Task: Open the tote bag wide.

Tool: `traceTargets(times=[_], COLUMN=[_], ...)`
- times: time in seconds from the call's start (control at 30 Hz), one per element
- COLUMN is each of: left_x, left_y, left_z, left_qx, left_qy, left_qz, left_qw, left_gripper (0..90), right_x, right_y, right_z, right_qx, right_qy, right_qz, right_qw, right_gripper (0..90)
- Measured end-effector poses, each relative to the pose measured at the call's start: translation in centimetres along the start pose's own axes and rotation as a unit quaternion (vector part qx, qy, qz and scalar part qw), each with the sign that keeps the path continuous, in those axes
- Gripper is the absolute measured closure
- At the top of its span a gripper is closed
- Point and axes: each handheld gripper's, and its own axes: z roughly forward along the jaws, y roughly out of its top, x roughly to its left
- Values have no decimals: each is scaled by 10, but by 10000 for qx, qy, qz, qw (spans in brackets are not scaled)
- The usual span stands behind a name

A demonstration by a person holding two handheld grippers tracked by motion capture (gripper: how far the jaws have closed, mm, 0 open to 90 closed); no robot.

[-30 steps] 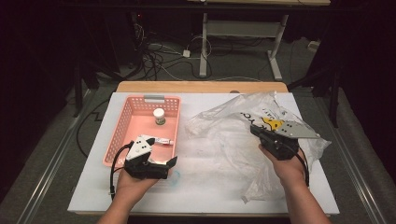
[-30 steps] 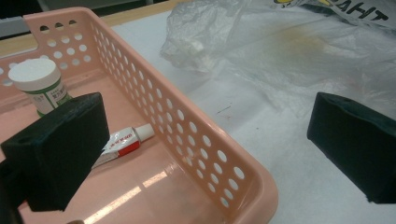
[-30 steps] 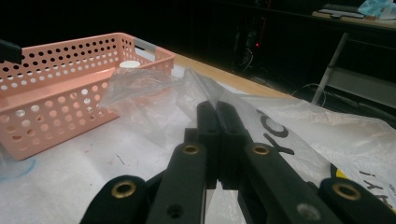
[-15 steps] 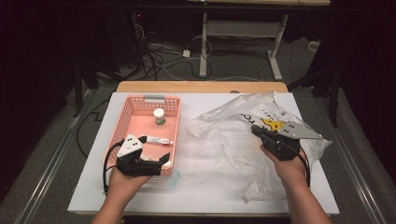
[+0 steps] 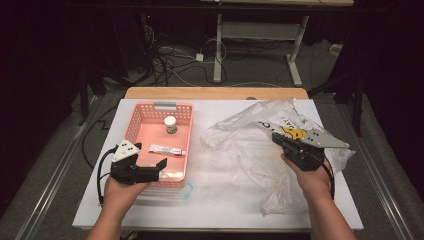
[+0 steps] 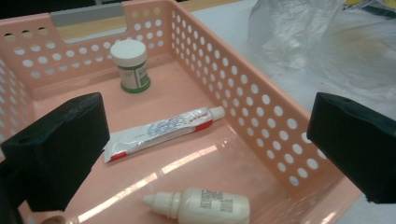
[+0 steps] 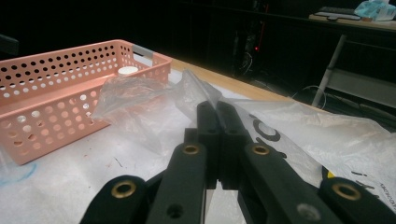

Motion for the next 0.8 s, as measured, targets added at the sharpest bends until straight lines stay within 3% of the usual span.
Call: traceTargets(times=[0.2,0.8], left_x=[7,2], left_y=[-2,15], left_z=[-4,2], left_qx=[-112,-194], left_qy=[194,102], left_qz=[-19,-54], left_qw=[9997,9997], left_gripper=[0,0], right_x=[-1,-4], right_y=[0,-1], right_z=[0,2], right_qx=[4,10], right_qy=[-9,22], right_qz=[14,-26], right_qw=[10000,10000], right_gripper=[900,900])
